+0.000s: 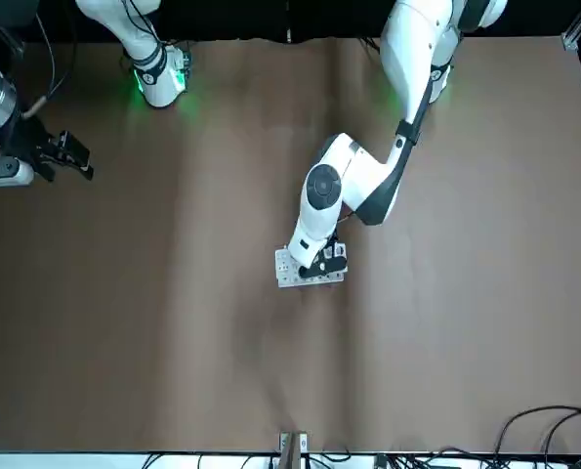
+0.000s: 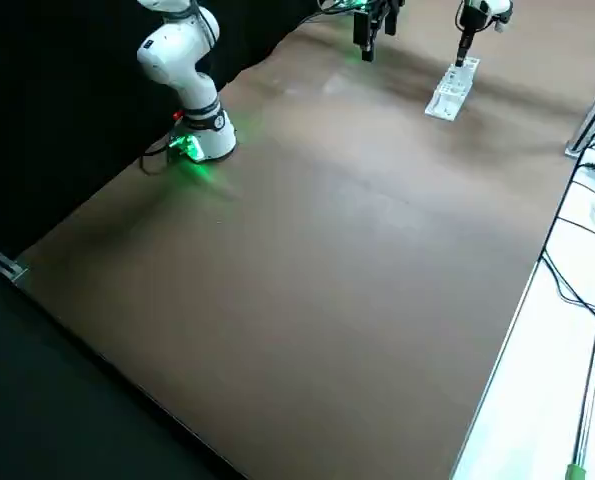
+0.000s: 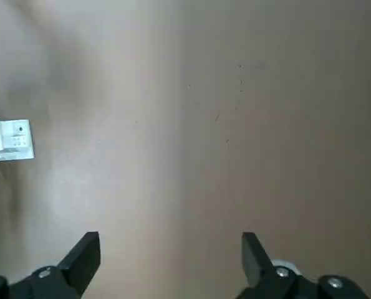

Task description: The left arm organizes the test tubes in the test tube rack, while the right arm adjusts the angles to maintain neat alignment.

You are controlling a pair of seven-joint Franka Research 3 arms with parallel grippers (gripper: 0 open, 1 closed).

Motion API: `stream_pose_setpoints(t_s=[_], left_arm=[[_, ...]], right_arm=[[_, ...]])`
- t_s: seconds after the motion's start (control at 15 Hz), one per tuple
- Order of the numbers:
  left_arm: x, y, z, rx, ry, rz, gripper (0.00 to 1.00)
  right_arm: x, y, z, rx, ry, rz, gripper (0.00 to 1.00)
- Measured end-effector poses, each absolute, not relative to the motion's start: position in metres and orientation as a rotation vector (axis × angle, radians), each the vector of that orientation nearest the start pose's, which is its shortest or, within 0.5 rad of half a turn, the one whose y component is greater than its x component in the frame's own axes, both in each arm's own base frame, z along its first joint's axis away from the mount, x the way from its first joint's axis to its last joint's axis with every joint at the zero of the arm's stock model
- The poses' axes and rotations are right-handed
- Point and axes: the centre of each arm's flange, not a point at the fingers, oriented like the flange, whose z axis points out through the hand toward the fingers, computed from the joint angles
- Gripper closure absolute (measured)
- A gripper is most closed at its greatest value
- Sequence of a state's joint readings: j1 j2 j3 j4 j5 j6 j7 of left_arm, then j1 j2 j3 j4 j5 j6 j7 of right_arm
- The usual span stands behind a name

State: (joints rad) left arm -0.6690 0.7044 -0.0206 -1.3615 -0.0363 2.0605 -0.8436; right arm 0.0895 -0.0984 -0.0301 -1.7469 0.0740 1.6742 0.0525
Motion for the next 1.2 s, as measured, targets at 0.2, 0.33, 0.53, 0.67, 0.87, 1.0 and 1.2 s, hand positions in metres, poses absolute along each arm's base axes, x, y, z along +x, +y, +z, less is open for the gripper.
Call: stream_pose_setpoints(t_s=[0.2, 0.33, 0.53, 0.67, 0.87, 1.0, 1.2], left_arm=[[0.566, -0.465, 0.304, -3.16, -0.278, 0.054, 0.82], [0.567, -0.465, 0.307, -3.162, -0.28, 0.05, 0.82], [0.568, -0.463, 0.316, -3.168, -0.286, 0.036, 0.82], [0.57, -0.461, 0.329, -3.176, -0.292, 0.017, 0.82], [0.57, -0.458, 0.342, -3.177, -0.295, 0.012, 0.82], [0.569, -0.457, 0.351, -3.181, -0.295, 0.006, 0.82], [0.567, -0.456, 0.36, -3.174, -0.293, 0.017, 0.82]], right_arm=[[0.53, 0.038, 0.604, -3.063, 0.0, -0.033, 0.0], [0.53, 0.038, 0.604, -3.063, 0.0, -0.033, 0.0], [0.53, 0.038, 0.604, -3.063, 0.0, -0.033, 0.0], [0.53, 0.038, 0.603, -3.064, -0.001, -0.032, 0.0], [0.53, 0.038, 0.603, -3.064, 0.0, -0.031, 0.0], [0.53, 0.038, 0.603, -3.064, 0.0, -0.031, 0.0], [0.53, 0.038, 0.603, -3.064, 0.0, -0.031, 0.0]])
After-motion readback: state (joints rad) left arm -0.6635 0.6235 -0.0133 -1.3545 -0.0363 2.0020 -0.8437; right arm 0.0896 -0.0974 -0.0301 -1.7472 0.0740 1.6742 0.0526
